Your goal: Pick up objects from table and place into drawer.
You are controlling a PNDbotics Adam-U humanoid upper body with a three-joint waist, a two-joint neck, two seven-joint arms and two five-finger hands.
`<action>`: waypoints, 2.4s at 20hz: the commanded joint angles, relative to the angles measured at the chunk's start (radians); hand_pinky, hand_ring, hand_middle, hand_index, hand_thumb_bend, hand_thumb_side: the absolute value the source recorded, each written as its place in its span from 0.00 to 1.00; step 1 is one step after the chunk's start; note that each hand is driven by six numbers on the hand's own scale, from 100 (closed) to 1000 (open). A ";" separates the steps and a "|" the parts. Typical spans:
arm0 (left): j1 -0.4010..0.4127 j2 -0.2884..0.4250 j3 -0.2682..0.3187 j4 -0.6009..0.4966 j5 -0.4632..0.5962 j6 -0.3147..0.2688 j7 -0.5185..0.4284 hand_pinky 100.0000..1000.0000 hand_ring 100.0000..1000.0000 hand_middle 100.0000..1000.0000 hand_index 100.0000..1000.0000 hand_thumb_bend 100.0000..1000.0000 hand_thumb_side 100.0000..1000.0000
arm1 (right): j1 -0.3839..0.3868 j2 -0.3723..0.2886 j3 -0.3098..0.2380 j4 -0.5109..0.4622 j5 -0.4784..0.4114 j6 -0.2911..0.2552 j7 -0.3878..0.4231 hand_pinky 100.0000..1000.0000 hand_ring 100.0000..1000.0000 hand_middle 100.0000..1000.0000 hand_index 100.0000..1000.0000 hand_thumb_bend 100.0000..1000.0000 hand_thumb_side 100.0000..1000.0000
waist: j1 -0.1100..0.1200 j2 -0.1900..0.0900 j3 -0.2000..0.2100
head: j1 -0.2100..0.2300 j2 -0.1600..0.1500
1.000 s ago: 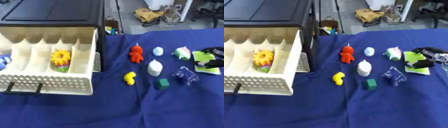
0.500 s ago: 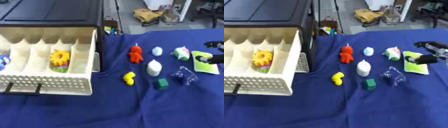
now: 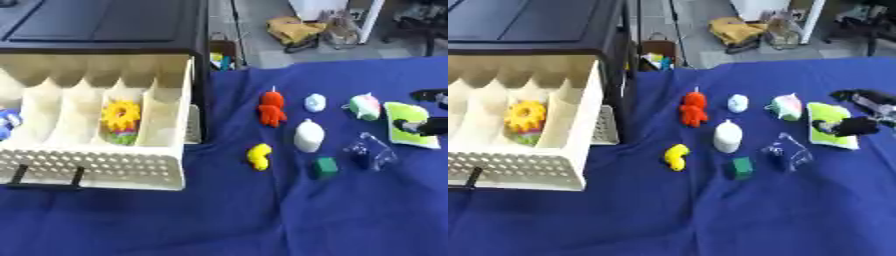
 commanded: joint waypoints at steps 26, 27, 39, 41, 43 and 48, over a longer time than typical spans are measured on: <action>-0.005 0.011 0.000 -0.013 -0.002 0.002 -0.006 0.38 0.65 0.53 0.77 0.09 0.96 | -0.009 -0.038 -0.023 0.090 -0.058 -0.144 0.058 0.95 1.00 0.95 1.00 0.39 0.45 | 0.008 -0.011 0.003 | -0.004 -0.020; -0.006 0.010 0.000 -0.013 -0.002 0.003 -0.007 0.38 0.65 0.53 0.77 0.09 0.96 | -0.009 -0.039 -0.019 0.092 -0.056 -0.149 0.071 0.95 1.00 0.95 1.00 0.41 0.44 | 0.007 -0.011 0.002 | -0.004 -0.020; -0.008 0.008 0.000 -0.013 -0.001 0.005 -0.006 0.38 0.65 0.53 0.77 0.09 0.96 | -0.013 -0.033 -0.003 0.117 0.028 -0.172 0.131 0.94 1.00 0.97 1.00 0.43 0.41 | 0.006 -0.007 0.003 | -0.008 -0.024; -0.008 0.007 0.000 -0.013 -0.002 0.006 -0.006 0.38 0.65 0.53 0.77 0.09 0.96 | -0.013 -0.033 -0.003 0.119 0.043 -0.165 0.108 0.93 1.00 0.95 1.00 0.42 0.42 | 0.005 -0.006 0.003 | -0.009 -0.026; -0.009 0.007 0.000 -0.013 -0.003 0.007 -0.006 0.37 0.65 0.53 0.77 0.09 0.96 | -0.013 -0.032 -0.004 0.121 0.060 -0.154 0.077 0.91 1.00 0.90 1.00 0.40 0.42 | 0.005 -0.005 0.002 | -0.009 -0.026; -0.009 0.006 0.000 -0.013 -0.005 0.009 -0.005 0.37 0.65 0.53 0.77 0.09 0.96 | -0.012 -0.026 -0.002 0.129 0.087 -0.124 -0.009 0.88 1.00 0.84 0.96 0.36 0.44 | 0.004 -0.005 0.003 | -0.009 -0.028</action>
